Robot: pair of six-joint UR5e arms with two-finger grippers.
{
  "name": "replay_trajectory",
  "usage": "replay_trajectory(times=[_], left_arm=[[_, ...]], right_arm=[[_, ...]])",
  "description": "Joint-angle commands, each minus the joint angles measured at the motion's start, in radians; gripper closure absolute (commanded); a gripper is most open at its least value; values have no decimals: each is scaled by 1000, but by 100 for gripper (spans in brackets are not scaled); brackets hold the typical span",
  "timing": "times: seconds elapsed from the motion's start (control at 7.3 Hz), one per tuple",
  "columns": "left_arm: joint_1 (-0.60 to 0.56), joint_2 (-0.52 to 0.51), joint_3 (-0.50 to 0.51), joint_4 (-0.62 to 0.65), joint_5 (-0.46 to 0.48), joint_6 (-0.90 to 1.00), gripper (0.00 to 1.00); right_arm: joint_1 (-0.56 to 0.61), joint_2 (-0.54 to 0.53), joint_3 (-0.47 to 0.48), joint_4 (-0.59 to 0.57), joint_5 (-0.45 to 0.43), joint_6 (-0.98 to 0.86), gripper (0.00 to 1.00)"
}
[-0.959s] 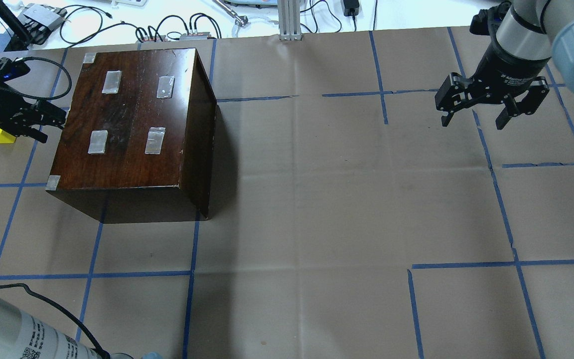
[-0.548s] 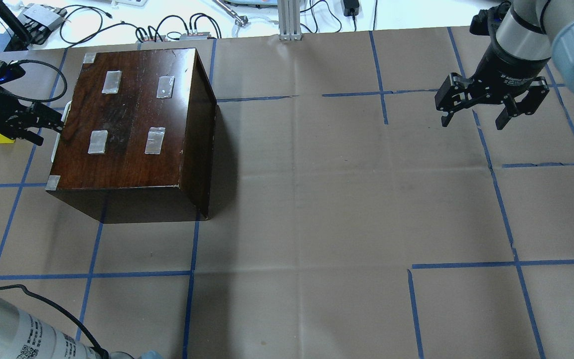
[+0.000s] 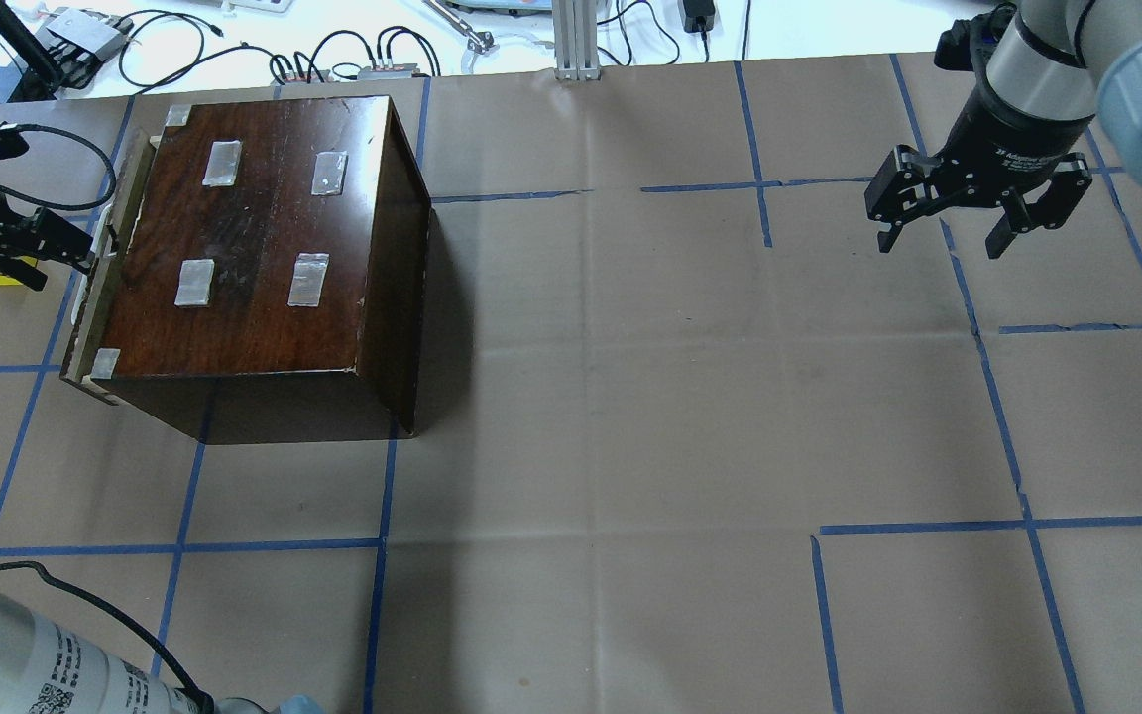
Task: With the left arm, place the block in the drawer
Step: 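Pull the drawer open away from the cabinet with the left gripper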
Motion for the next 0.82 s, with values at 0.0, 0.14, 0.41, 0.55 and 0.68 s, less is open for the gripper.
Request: replay_trajectory(times=[0.0, 0.14, 0.41, 0.55, 0.68], left_arm=[[24, -2, 10, 1, 39, 49, 2], [30, -2, 16, 1, 58, 54, 2], [49, -4, 24, 1, 78, 87, 2], [60, -5, 25, 1, 82, 89, 2], [64, -5, 25, 1, 84, 107, 2]], right_arm=[[0, 0, 0, 0, 0, -1, 0], [0, 0, 0, 0, 0, -1, 0], [0, 1, 0, 0, 0, -1, 0], [0, 0, -2, 0, 0, -1, 0], [0, 0, 0, 0, 0, -1, 0]])
